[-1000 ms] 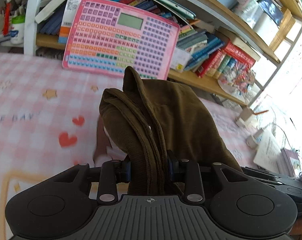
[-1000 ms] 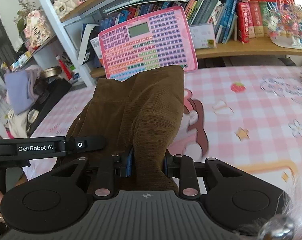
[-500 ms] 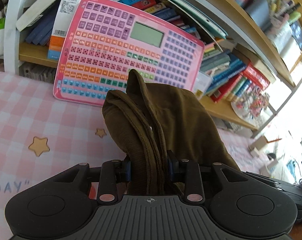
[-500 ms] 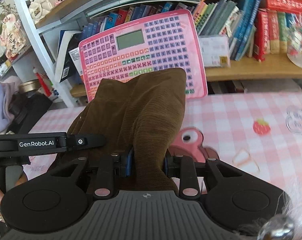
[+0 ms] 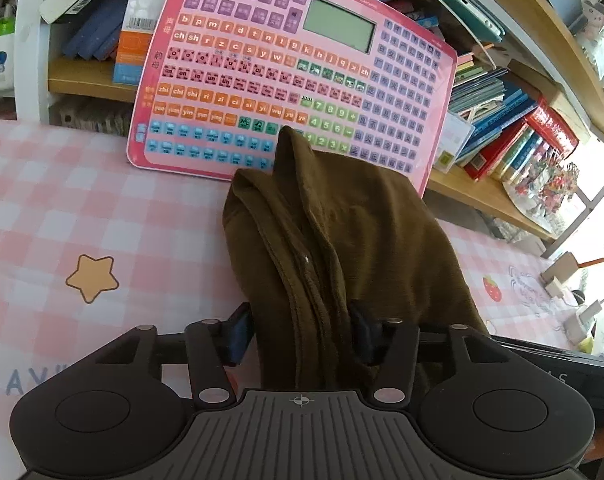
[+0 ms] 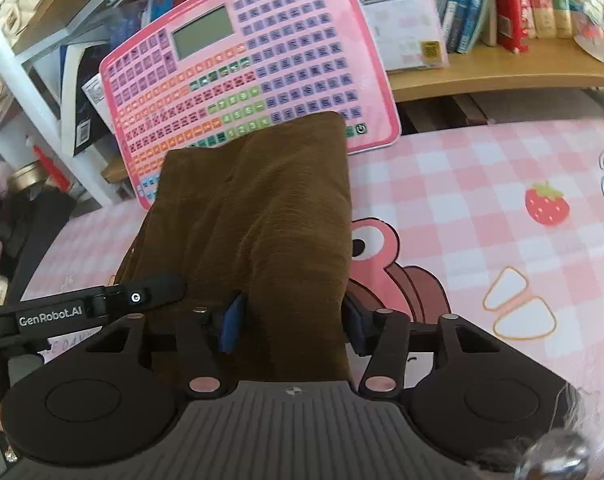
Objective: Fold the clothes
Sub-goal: 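Lay the folded trousers down and open both grippers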
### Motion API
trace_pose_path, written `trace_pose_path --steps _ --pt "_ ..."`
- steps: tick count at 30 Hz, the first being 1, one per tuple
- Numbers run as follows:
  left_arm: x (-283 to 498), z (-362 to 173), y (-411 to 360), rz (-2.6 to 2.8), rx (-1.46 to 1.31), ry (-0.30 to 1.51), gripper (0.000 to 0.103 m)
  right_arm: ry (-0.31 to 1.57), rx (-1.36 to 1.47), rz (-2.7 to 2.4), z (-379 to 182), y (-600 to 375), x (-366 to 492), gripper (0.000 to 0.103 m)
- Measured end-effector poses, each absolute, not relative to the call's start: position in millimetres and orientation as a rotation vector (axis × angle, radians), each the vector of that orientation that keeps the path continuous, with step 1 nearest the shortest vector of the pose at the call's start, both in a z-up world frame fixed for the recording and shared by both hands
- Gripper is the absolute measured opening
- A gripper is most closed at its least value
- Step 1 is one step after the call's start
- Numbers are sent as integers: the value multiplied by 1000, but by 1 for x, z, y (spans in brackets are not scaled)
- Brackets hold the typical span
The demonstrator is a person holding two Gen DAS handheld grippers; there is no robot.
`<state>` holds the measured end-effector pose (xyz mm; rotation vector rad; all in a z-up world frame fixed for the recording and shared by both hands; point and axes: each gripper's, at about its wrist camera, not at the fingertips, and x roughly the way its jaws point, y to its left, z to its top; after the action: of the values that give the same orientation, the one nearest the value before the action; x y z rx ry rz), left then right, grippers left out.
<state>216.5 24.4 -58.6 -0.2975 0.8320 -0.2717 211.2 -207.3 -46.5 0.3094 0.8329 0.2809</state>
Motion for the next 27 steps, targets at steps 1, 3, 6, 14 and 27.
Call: trace_pose_path --steps 1,3,6,14,27 --pt "213 -55 25 -259 -292 821 56 829 301 273 -44 -207 210 57" --pt "207 -49 26 -233 -281 799 59 821 284 251 -38 -208 206 61" --pt "189 -37 29 -182 -271 760 63 780 263 211 -25 -212 195 67" --pt "130 -16 18 -98 -224 698 67 691 116 187 -3 -204 133 78" --pt "57 -15 -8 -19 -137 699 88 665 35 118 -2 -188 57 87"
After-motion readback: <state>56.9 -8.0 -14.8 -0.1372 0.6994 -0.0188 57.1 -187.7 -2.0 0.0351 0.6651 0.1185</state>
